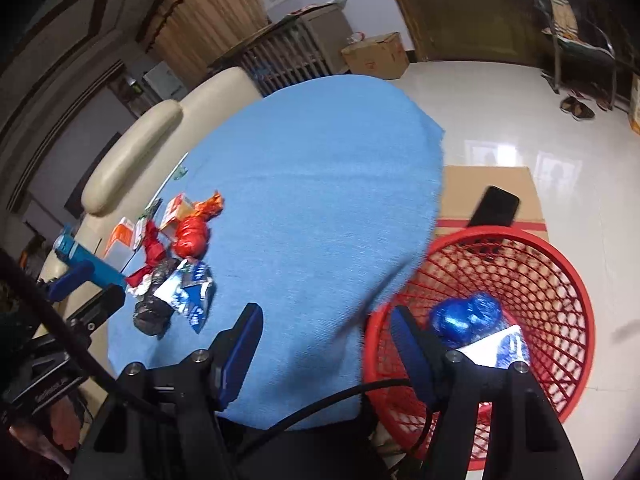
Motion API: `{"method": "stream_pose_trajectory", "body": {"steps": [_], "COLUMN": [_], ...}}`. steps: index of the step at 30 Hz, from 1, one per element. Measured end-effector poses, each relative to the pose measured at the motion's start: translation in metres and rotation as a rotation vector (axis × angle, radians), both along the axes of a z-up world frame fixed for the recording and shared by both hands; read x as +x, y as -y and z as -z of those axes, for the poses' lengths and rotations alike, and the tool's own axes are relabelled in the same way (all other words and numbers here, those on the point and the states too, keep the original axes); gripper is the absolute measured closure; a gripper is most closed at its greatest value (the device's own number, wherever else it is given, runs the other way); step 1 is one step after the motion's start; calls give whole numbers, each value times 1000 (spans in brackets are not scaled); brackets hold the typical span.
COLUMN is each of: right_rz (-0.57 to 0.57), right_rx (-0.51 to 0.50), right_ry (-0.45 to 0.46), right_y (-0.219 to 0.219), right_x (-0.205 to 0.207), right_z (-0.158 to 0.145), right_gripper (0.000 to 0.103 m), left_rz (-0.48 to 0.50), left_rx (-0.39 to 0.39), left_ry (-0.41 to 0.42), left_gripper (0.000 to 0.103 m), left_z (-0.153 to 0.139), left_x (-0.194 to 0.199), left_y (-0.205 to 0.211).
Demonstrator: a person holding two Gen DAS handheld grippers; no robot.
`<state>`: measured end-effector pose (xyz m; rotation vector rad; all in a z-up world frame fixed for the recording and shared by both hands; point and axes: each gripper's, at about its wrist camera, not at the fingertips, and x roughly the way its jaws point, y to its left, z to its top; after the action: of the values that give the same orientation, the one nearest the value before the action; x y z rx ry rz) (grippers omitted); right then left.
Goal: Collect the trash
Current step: 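Return to the table and grasp the crumpled blue-and-white carton with the right tool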
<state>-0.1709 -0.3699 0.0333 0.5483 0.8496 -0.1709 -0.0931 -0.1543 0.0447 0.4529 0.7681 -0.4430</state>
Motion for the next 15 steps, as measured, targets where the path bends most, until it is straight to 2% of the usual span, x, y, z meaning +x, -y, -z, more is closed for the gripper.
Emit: {"method": "stream_pose_trajectory", "body": {"steps": [6, 8, 11, 15], "right_rz": [-120, -165, -223, -296], "right_rx": [-17, -12, 12, -2], "right_ry": [-8, -8, -3, -10], "right_y": [-41, -58, -81, -113], "right_x": [38, 53, 73, 95], "right_z": [-4, -3, -1, 6], "right_gripper": [33, 33, 33, 33], "left_rz": [-273, -324, -369, -371], "left_rx": [-45, -64, -92, -129], "left_ry": [-61, -71, -80, -112], "left_gripper": [29, 29, 29, 29], "left_z": [17, 19, 21, 27], "left_x": [47, 53, 60, 59], "left_y": [-101, -123, -146, -158]}}
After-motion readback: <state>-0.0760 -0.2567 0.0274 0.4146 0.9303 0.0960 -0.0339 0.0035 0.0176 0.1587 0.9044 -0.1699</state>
